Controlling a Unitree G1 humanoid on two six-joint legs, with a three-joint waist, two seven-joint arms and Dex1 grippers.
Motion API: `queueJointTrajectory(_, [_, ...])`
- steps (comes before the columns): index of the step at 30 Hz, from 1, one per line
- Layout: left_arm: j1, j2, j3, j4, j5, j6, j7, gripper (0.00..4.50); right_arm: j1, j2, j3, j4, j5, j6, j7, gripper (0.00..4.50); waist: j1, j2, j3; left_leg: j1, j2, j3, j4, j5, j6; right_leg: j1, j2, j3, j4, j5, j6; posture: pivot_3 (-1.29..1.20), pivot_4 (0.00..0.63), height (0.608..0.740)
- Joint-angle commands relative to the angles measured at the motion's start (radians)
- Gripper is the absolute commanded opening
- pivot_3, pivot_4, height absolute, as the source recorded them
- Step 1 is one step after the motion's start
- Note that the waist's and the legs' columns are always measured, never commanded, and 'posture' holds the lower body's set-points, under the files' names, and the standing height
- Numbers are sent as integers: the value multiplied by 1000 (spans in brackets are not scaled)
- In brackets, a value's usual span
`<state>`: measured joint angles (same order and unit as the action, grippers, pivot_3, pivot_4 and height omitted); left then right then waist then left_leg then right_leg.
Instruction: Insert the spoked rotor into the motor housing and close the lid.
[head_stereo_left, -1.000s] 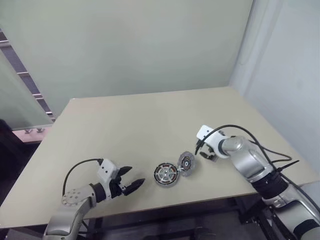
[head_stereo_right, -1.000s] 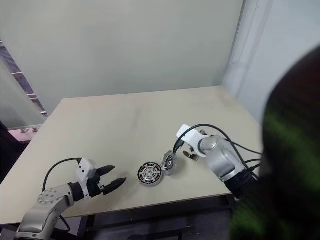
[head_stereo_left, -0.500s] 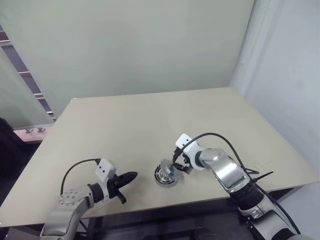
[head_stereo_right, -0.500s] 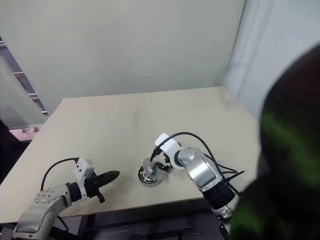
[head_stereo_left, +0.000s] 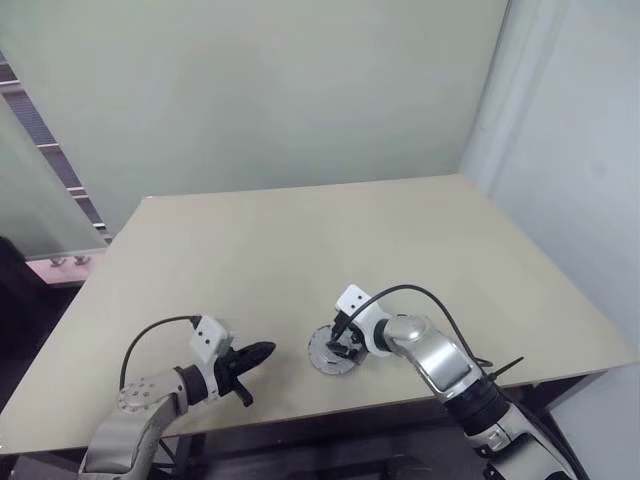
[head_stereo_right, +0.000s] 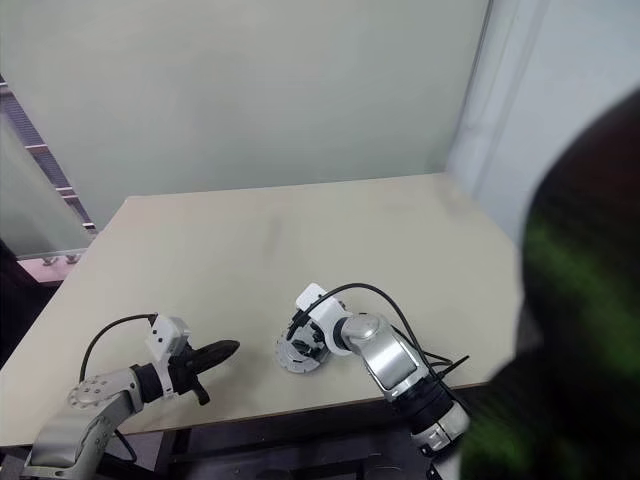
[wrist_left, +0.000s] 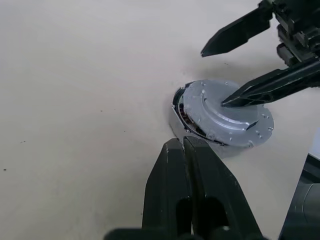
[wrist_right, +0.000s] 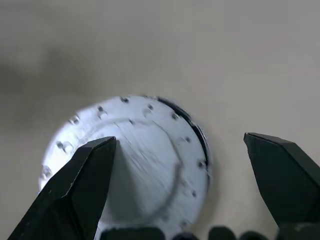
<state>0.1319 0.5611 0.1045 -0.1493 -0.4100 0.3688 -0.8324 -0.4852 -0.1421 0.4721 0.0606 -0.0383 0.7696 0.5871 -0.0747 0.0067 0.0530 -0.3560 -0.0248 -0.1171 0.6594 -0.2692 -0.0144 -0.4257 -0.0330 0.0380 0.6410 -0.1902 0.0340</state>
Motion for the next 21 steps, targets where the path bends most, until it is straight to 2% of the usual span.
queueJointTrajectory(1, [-1,2,29,-41,-17,-16,6,39,-33,-11,-75,1,72,-56,67,4500,0,0,0,0,0,0,0,0,0,0,0,0,0,0,0,0,0,740])
queueJointTrajectory(5, [0,2,27,-42,-18,-16,6,39,-46,-53,-113,34,148,-153,201,4500,0,0,0,0,0,0,0,0,0,0,0,0,0,0,0,0,0,740])
queueJointTrajectory(12, [0,5,21,-46,-15,-14,4,39,-66,-143,-71,134,168,-293,424,4500,0,0,0,0,0,0,0,0,0,1,0,0,0,0,0,0,0,740])
queueJointTrajectory(21, [14,22,20,-71,-20,9,-5,39,-72,-100,-40,254,134,-407,454,4500,0,0,0,1,0,0,0,0,0,1,0,0,0,0,0,0,0,740])
